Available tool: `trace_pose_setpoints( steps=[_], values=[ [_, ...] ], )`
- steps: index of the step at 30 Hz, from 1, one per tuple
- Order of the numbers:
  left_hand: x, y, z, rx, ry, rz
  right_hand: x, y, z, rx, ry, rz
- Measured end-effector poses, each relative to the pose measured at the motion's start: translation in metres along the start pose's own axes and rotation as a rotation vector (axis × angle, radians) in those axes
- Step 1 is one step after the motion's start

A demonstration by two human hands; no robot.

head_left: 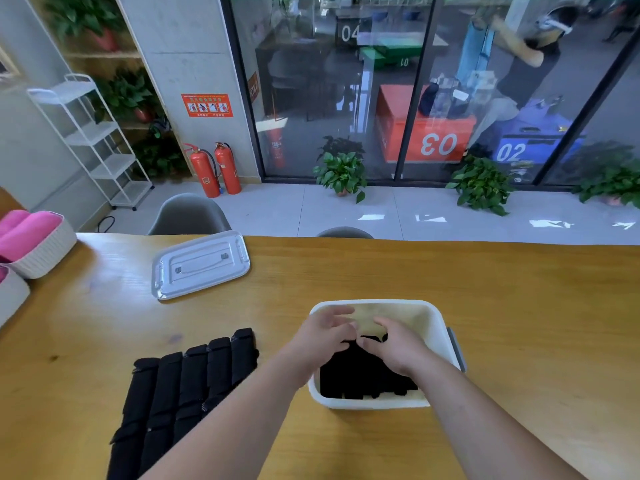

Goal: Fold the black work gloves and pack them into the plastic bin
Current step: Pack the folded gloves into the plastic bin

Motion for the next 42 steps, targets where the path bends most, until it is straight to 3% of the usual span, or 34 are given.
trace_pose_setpoints(
  steps=[6,15,20,22,31,42],
  values=[
    [-0.083,-0.043,-0.004,0.065,-0.168,0.232,0.021,-0.020,-0.068,-0.165,-0.010,0.018],
    [-0.161,-0.096,-0.076,-0.047,-0.152,0.456,0.097,-0.033,-0.134,-0.263,-0.054,-0.089],
    [-0.191,-0.111,-0.107,-0.117,-0.084,0.521,0.116,-0.039,-0.171,-0.380,-0.348,0.135],
    [-0.201,-0.112,-0.117,-0.138,-0.079,0.537,0.133,-0.039,-0.183,-0.409,-0.342,0.094],
    [-0.220,-0.083,-0.157,-0.233,0.035,0.468,0.216,0.004,-0.163,-0.201,-0.340,-0.223],
    [-0.221,-0.044,-0.186,-0.309,0.114,0.375,0.268,0.056,-0.128,-0.038,-0.183,-0.301]
  ],
)
Point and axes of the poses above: each hand's wrist, its own y-axis towards the middle knuckle, its own x-axis out of the palm, z = x × y, the point moved 10 cm from there along y, towards the middle knuckle, and after that the axes turned 9 degrees about y, right-handed, at the moved point
